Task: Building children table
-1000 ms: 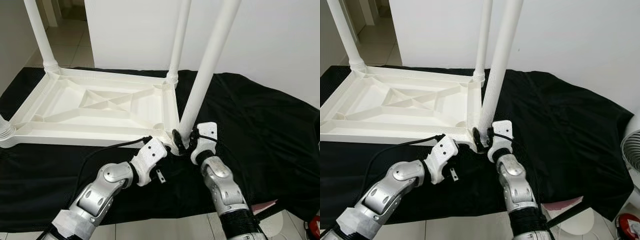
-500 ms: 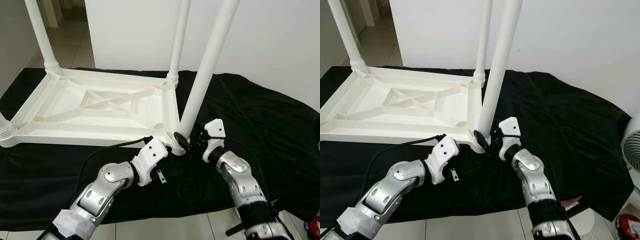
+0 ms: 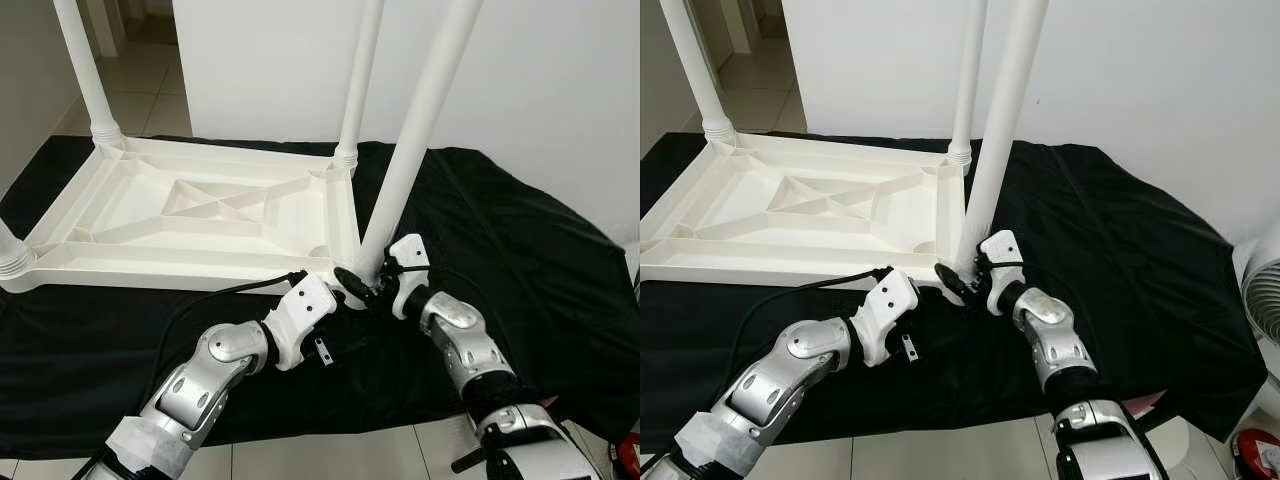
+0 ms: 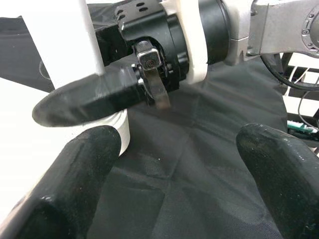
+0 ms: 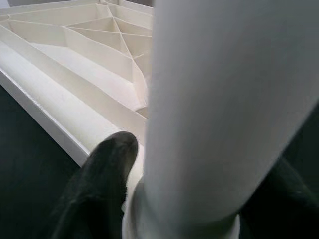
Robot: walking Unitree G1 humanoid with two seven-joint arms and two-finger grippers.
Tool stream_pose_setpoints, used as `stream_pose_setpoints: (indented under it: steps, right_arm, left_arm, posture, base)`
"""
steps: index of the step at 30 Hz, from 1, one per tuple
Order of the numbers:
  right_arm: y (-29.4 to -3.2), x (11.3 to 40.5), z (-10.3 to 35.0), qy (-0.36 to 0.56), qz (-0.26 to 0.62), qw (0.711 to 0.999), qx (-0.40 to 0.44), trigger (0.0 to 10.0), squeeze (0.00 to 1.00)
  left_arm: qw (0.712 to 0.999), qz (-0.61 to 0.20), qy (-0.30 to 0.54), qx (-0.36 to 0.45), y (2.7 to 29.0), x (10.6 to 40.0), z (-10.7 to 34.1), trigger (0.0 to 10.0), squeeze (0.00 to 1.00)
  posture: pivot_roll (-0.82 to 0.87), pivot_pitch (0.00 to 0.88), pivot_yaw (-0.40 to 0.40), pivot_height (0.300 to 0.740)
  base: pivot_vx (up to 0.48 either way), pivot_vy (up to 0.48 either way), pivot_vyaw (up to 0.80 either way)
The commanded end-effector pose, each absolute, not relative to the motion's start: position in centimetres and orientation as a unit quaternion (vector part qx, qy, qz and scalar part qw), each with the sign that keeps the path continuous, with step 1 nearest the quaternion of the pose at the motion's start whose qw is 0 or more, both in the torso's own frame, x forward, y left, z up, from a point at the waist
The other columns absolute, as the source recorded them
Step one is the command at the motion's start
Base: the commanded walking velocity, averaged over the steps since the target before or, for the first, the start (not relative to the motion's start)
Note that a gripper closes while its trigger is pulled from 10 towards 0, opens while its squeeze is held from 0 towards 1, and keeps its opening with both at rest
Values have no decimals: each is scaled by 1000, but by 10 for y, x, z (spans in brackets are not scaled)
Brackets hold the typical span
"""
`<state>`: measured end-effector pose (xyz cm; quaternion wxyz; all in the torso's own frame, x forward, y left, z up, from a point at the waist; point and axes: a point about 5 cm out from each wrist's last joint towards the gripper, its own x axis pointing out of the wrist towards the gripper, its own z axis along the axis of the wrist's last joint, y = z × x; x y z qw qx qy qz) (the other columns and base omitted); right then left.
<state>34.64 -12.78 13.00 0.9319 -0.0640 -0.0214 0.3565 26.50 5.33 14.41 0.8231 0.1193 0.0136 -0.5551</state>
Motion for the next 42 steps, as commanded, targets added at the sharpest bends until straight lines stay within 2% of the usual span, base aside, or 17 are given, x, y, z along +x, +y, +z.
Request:
stream_pose_setpoints:
  steps: [1, 11, 12, 13, 14, 16, 19, 28, 32, 33, 36, 42]
  right_arm:
    - [-123, 345, 124, -11, 375, 924, -70, 0, 0]
    - [-124, 340, 113, -2, 385, 921, -63, 0, 0]
    - [-125, 339, 112, -4, 379, 923, -63, 2510, 0]
    - [-125, 339, 112, -4, 379, 923, -63, 2510, 0]
    - [-127, 339, 114, -9, 363, 930, -58, 10000, 0]
    - [-127, 340, 115, -10, 355, 933, -54, 10000, 0]
    - [-131, 343, 122, -26, 295, 954, -41, 10000, 0]
    - [-134, 344, 123, -20, 213, 976, -28, 10000, 0]
    - [-128, 339, 121, -14, 146, 989, -3, 10000, 0]
    - [-123, 334, 120, -14, 86, 996, 9, 10000, 0]
    - [-114, 328, 120, -15, 42, 999, 21, 10000, 0]
    - [-97, 320, 121, -17, 34, 999, 28, 10000, 0]
  left_arm:
    - [820, -557, 20, 126, 53, 266, 142, 10000, 0]
    - [819, -560, 19, 125, 52, 265, 141, 10000, 0]
    - [818, -561, 20, 124, 51, 265, 141, 10000, 0]
    - [818, -561, 20, 124, 51, 265, 141, 10000, 0]
    - [817, -563, 20, 124, 51, 264, 141, 10000, 0]
    - [817, -563, 20, 125, 51, 264, 141, 10000, 0]
    - [816, -564, 22, 125, 52, 264, 140, 10000, 0]
    - [815, -565, 23, 124, 51, 263, 140, 10000, 0]
    - [815, -565, 23, 124, 51, 263, 140, 10000, 0]
    - [816, -564, 22, 124, 51, 263, 140, 10000, 0]
    - [817, -563, 22, 124, 51, 264, 140, 10000, 0]
    - [817, -562, 21, 126, 52, 265, 140, 10000, 0]
  posture:
    - [72, 0, -69, 740]
    - [60, 0, -63, 740]
    - [58, 0, -61, 740]
    - [58, 0, -61, 740]
    - [57, 0, -62, 740]
    - [57, 0, -62, 740]
    - [57, 0, -63, 740]
    - [50, 0, -63, 740]
    - [49, 0, -66, 740]
    - [51, 0, -70, 740]
    - [50, 0, -70, 740]
    - [56, 0, -71, 740]
  base:
    - [0, 0, 0]
    - [0, 0, 0]
    - [0, 0, 0]
    - [0, 0, 0]
    - [0, 0, 0]
    - [0, 0, 0]
    - [0, 0, 0]
    - [0, 0, 0]
    - [0, 0, 0]
    - [0, 0, 0]
    - [0, 0, 0]
    - [0, 0, 0]
